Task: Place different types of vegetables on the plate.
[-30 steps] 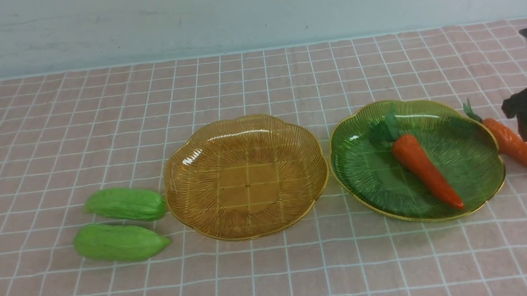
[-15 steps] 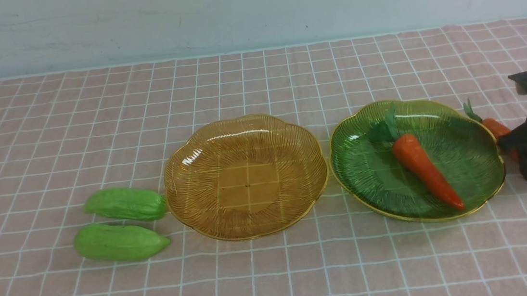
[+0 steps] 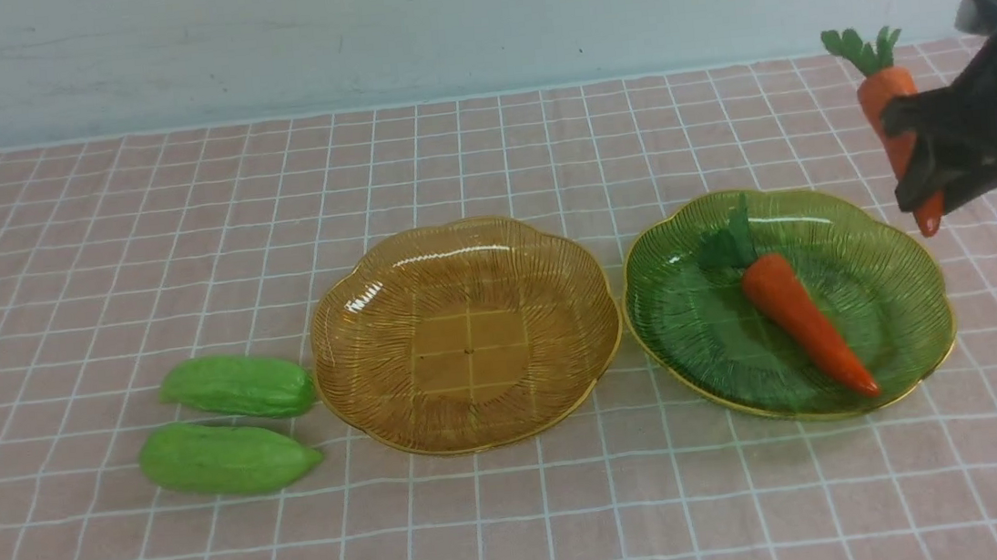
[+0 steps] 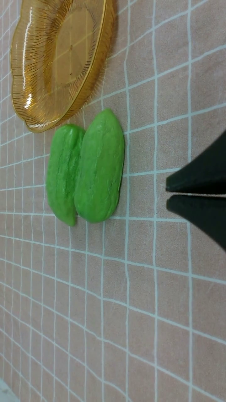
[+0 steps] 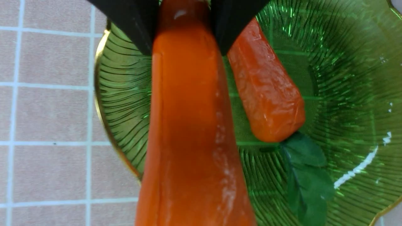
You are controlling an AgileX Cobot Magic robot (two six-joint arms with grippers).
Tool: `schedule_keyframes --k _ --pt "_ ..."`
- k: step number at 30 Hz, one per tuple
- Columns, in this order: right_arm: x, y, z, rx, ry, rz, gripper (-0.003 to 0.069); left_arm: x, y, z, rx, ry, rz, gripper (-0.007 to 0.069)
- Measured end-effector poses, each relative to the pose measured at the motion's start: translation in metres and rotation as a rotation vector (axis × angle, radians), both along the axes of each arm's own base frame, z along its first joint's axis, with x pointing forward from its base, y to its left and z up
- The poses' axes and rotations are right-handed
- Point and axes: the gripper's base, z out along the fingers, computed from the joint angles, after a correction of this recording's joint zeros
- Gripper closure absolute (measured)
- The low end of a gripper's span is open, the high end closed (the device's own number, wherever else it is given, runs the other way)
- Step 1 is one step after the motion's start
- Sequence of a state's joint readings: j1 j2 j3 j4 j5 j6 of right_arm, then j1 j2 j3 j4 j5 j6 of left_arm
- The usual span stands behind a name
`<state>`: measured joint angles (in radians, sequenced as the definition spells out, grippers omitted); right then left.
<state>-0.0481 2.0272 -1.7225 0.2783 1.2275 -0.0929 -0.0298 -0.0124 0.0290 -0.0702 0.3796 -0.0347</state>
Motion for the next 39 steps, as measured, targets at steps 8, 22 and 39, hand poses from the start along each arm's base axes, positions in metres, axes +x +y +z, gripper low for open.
schedule_keyframes --k 8,22,39 --pt "0.002 0.031 -0.035 -0.086 0.086 0.107 0.0379 0.000 -0.007 0.001 -0.327 0.016 0.020 0.0628" --pt "-0.041 0.037 -0.006 -0.096 0.099 0.024 0.0070 0.002 -0.013 0.032 -1.028 -0.116 0.053 0.0628" --pt "-0.056 0.038 0.021 -0.077 0.034 0.060 0.0079 0.174 -0.020 0.044 -0.320 1.018 0.111 0.0603"
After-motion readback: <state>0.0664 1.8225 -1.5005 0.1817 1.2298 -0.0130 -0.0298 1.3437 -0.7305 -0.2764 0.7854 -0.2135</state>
